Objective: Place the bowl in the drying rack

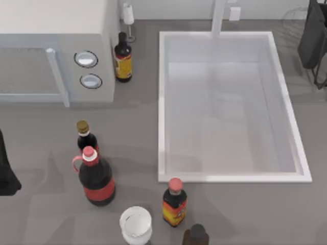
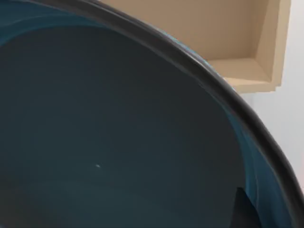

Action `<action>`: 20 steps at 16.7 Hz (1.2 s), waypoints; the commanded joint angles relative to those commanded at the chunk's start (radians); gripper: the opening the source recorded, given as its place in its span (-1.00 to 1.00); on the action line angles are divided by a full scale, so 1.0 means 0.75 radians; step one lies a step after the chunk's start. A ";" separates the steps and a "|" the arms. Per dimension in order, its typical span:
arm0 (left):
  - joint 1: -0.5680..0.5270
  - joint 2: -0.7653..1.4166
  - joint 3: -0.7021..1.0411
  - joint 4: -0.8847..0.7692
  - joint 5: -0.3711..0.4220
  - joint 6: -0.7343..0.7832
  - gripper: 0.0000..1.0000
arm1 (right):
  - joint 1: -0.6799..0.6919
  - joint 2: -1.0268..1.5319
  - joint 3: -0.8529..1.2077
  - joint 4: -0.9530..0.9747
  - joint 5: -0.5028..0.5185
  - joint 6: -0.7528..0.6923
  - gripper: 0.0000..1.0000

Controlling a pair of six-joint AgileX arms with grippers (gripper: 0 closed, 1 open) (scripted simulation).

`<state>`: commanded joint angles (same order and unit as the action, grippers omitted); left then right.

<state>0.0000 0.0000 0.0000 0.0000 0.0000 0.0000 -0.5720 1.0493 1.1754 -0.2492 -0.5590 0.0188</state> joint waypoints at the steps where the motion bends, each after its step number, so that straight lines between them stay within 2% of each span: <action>1: 0.000 0.000 0.000 0.000 0.000 0.000 1.00 | -0.031 -0.030 -0.016 0.055 -0.029 -0.001 -1.00; 4: 0.000 0.000 0.000 0.000 0.000 0.000 1.00 | -0.082 -0.080 -0.039 0.136 -0.076 -0.003 -1.00; 9: 0.000 0.000 0.000 0.000 0.000 0.000 1.00 | -0.075 -0.073 -0.033 0.136 -0.073 -0.002 -1.00; 12: 0.000 0.000 0.000 0.000 0.000 0.000 1.00 | -0.046 0.014 -0.036 0.224 -0.046 -0.001 -1.00; 15: 0.000 0.000 0.000 0.000 0.000 0.000 1.00 | 0.016 0.210 -0.056 0.433 0.021 -0.001 -1.00; 20: 0.000 0.000 0.000 0.000 0.000 0.000 1.00 | 0.168 0.622 -0.142 0.947 0.184 -0.002 -1.00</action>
<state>0.0000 0.0000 0.0000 0.0000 0.0000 0.0000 -0.4460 1.5158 1.0687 0.4608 -0.4207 0.0170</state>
